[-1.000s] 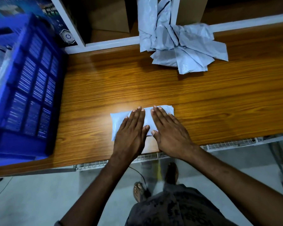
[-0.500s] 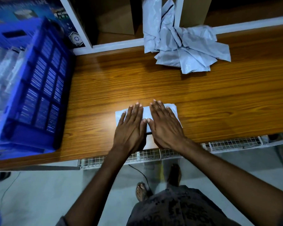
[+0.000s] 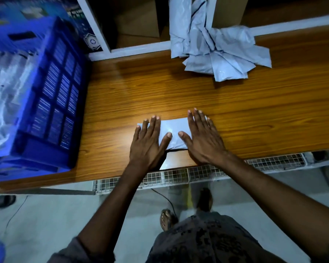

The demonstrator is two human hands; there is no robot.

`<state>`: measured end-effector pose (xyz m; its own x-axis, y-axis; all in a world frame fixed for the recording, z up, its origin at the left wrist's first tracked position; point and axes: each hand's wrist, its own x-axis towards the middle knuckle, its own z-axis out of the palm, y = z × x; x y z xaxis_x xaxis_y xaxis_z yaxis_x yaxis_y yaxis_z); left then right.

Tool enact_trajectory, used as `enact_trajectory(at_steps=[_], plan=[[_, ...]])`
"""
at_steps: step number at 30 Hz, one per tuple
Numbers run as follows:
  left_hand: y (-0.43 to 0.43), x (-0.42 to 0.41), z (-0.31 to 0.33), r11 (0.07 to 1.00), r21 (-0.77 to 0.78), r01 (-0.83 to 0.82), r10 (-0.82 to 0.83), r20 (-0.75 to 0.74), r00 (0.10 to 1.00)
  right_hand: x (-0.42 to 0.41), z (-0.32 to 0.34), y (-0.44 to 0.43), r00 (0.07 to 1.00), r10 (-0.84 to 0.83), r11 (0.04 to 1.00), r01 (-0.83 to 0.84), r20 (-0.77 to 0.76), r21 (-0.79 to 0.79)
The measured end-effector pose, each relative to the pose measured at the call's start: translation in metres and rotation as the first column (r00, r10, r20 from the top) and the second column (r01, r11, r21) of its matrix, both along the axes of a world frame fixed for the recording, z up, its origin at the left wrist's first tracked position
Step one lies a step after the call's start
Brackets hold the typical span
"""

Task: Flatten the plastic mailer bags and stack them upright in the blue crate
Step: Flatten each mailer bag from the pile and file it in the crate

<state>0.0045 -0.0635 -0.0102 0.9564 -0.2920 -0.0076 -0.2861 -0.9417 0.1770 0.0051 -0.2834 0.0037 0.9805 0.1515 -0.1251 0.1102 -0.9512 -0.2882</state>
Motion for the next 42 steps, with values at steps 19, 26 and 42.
enact_trajectory(at_steps=[19,26,42], plan=[[0.018,0.031,0.031,0.979,-0.201,-0.032,0.011,-0.108,0.994,0.012,0.053,-0.011,0.977,0.180,0.977,-0.164,0.115,-0.138],[0.030,0.004,0.086,0.940,-0.303,0.159,0.014,0.498,0.867,-0.006,0.077,-0.009,0.756,0.174,0.984,-0.161,0.631,-0.078],[-0.008,-0.016,0.000,0.986,-0.162,-0.042,0.038,-0.030,0.999,-0.018,-0.003,0.025,0.999,0.032,0.999,-0.033,0.035,0.029]])
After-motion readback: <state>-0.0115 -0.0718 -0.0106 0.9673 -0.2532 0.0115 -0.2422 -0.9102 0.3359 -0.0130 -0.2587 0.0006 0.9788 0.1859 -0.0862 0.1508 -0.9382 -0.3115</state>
